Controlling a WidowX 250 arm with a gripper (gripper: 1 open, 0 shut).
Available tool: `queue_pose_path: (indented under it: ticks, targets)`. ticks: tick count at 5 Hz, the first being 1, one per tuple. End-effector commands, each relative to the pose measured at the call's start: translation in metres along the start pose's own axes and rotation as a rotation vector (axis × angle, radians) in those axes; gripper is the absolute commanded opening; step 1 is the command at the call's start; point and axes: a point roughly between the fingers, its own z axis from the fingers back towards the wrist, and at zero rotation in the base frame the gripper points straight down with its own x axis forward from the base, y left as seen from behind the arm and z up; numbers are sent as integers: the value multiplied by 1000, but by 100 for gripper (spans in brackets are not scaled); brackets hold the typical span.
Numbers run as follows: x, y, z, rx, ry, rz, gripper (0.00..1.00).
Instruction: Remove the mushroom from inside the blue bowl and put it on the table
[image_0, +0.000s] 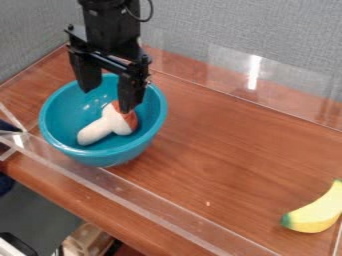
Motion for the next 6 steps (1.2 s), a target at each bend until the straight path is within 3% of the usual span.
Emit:
queue_pose_path:
  ticks: [1,6]
  targets:
    - [1,5,4,2,-19,17,100]
    - [4,8,-2,-8,10,1,100]
